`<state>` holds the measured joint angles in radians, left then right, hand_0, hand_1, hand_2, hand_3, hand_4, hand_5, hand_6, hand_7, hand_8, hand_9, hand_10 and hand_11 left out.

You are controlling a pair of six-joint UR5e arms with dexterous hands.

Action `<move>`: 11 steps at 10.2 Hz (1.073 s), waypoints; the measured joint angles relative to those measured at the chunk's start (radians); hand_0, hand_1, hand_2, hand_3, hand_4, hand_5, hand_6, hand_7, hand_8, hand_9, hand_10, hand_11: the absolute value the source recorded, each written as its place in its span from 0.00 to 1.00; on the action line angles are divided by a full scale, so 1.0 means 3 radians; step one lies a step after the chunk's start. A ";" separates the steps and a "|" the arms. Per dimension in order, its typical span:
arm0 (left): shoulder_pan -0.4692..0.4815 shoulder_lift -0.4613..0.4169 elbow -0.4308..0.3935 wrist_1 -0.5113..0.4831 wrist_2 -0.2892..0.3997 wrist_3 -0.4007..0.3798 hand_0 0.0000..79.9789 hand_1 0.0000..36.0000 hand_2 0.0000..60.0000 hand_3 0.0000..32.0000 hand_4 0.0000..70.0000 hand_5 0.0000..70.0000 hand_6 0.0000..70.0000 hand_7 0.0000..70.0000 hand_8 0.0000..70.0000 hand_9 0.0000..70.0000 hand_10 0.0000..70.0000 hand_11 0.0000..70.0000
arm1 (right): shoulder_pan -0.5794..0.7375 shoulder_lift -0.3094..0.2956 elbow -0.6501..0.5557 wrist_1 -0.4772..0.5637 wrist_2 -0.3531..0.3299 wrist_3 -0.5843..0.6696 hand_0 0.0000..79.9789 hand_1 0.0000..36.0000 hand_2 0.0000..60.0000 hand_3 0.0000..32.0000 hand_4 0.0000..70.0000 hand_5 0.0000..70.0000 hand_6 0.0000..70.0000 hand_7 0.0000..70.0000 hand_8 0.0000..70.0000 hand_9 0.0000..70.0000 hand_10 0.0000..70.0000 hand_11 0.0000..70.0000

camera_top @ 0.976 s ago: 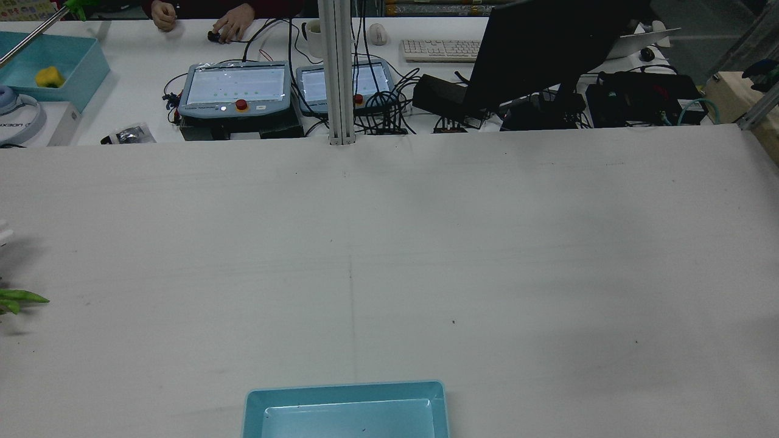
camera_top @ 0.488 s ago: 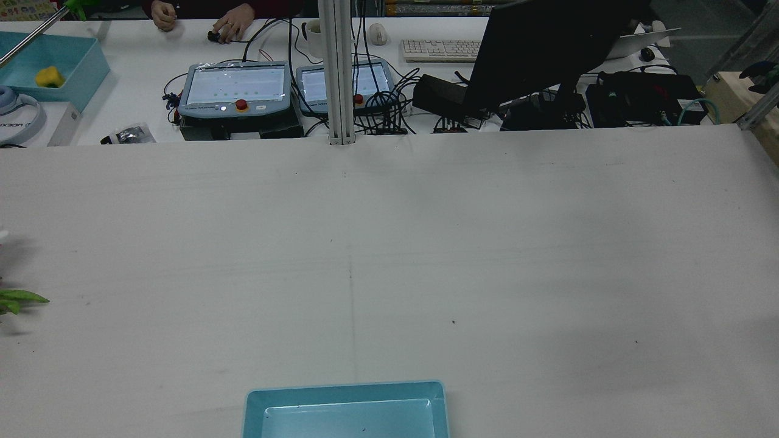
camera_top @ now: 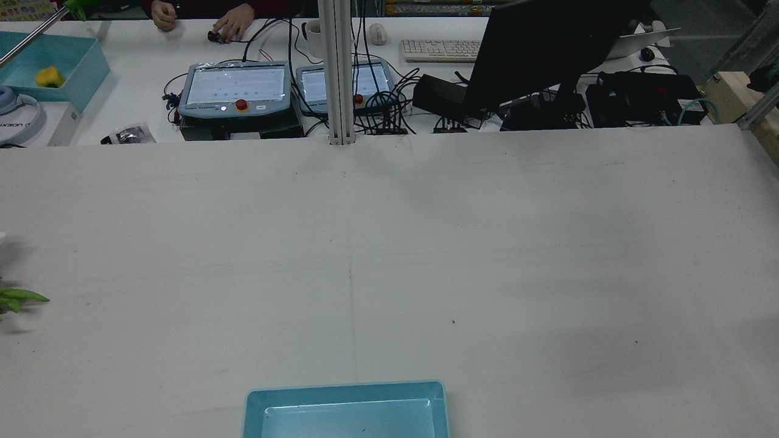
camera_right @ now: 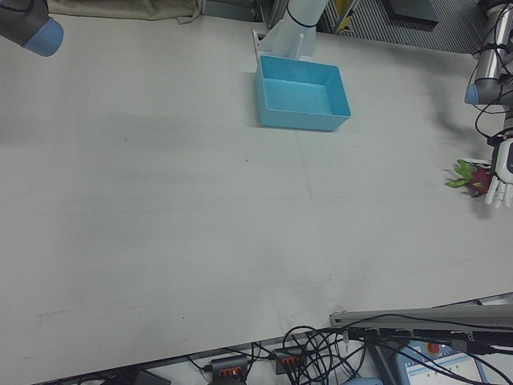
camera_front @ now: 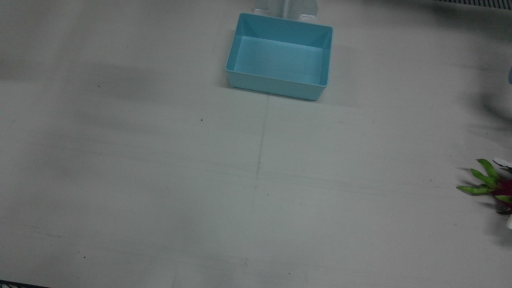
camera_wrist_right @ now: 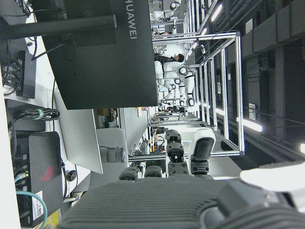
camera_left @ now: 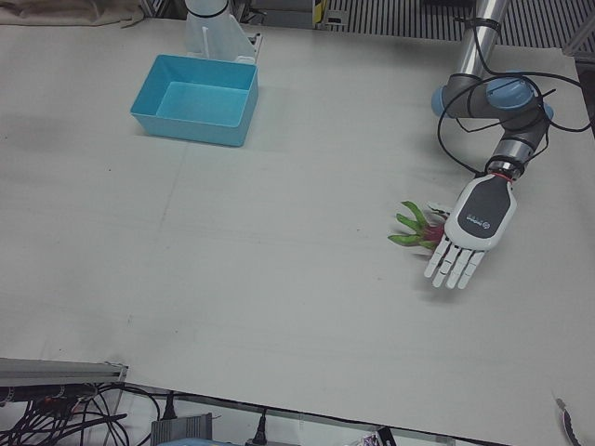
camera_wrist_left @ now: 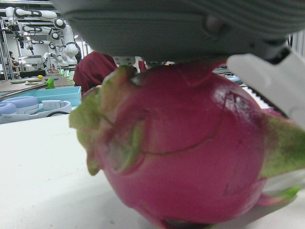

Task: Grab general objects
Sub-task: 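Close the left hand fingers around the pink dragon fruit, then lift the dragon fruit with the left hand off the table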

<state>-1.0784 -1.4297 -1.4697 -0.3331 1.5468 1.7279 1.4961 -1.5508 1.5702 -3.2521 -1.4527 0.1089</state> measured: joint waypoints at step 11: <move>0.0000 0.0000 -0.0018 -0.0026 -0.0220 0.0144 0.13 0.00 1.00 0.00 1.00 0.70 1.00 1.00 1.00 1.00 1.00 1.00 | 0.0000 0.0000 0.0001 0.0000 0.0000 0.0000 0.00 0.00 0.00 0.00 0.00 0.00 0.00 0.00 0.00 0.00 0.00 0.00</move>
<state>-1.0784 -1.4297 -1.4750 -0.3408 1.4808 1.7710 1.4960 -1.5509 1.5706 -3.2520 -1.4527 0.1089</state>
